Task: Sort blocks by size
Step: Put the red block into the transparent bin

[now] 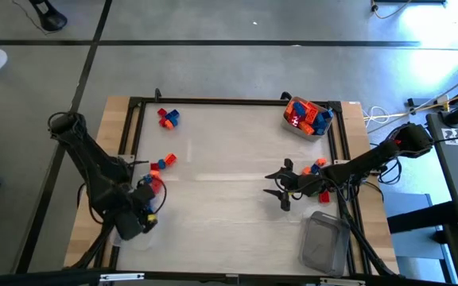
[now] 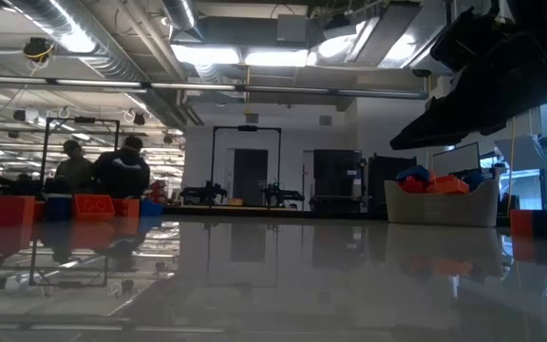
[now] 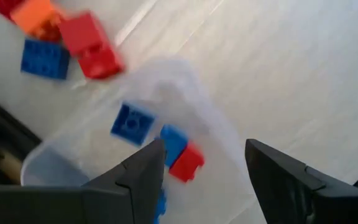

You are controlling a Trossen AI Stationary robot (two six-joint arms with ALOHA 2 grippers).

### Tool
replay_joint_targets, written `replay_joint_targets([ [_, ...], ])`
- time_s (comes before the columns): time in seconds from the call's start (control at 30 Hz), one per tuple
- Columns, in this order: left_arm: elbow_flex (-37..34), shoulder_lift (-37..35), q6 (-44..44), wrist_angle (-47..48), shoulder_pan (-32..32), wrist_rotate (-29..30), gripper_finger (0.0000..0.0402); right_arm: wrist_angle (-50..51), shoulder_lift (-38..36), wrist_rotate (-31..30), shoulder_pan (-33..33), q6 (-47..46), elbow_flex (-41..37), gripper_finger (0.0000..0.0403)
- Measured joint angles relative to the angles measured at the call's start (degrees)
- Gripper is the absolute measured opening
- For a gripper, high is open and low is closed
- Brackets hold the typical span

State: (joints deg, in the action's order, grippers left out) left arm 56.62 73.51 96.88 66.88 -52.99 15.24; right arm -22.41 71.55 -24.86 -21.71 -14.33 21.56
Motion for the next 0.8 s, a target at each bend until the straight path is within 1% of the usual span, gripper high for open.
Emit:
replay_joint_targets([
  [0.2,0.0,-2.7,-1.5,0.8,4.8,8.5,0.0208,0.2,0.0,0.0,0.0,0.0,0.0,0.0237],
  [0.27,0.0,-2.7,-1.1,2.4,6.7,9.8,0.0206,0.3,0.0,0.0,0.0,0.0,0.0,0.0237],
  [0.43,0.0,-2.2,-2.1,7.4,12.5,10.1,0.0204,0.3,0.0,0.0,0.0,0.0,0.0,0.0237],
  [0.6,0.0,-2.2,-4.4,9.0,17.8,9.9,0.0204,0.3,0.0,0.0,0.0,0.0,0.0,0.0237],
  [0.7,-1.2,-2.2,-7.8,8.2,21.1,8.4,0.0204,0.3,0.0,0.0,0.0,0.0,0.0,0.0237],
  [0.8,-3.8,-2.2,-10.8,7.5,24.2,5.6,0.0204,0.3,0.0,0.0,0.0,0.0,0.0,0.0237],
])
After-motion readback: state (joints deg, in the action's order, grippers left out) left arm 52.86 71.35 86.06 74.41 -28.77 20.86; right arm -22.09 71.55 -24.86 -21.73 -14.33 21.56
